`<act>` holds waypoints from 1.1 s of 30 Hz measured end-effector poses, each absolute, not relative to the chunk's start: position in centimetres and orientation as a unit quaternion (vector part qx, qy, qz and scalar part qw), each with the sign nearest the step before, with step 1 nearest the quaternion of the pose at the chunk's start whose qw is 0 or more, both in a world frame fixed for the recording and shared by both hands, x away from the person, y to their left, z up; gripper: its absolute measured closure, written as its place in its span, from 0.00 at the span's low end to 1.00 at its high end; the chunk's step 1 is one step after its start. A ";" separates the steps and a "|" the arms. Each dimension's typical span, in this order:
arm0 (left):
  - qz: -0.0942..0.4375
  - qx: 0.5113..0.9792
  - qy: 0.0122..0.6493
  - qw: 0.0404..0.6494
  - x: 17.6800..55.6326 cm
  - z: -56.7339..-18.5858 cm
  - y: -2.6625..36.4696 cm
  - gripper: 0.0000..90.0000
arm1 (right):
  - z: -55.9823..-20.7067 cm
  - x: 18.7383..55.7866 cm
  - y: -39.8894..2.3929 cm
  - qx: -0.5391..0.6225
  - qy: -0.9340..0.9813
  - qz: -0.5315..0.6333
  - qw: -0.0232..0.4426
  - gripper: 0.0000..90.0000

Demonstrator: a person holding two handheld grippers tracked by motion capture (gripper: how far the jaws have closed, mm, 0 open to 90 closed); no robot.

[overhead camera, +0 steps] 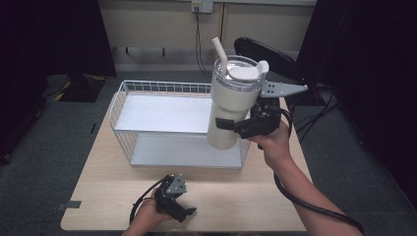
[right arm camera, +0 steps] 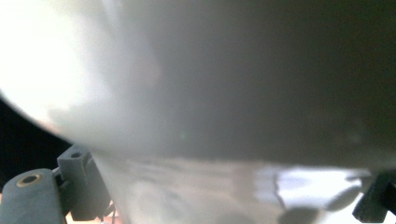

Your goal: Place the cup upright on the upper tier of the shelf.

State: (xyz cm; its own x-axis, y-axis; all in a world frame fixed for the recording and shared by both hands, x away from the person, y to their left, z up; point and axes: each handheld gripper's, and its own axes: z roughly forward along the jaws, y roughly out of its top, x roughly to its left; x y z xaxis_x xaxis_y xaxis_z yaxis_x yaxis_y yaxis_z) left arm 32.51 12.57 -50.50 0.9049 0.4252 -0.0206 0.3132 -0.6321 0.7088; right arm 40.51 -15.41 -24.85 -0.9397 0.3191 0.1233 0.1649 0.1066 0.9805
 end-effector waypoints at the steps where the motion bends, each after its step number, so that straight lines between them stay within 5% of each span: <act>1: 0.074 0.900 0.205 0.377 32.5 -50.5 12.6 0.00 | -24.8 40.7 -15.3 0.164 0.741 0.648 0.059 0.11; 33: 0.074 0.900 0.205 0.377 32.5 -50.5 12.6 0.00 | -23.3 43.3 -12.7 0.191 0.729 0.651 0.093 0.11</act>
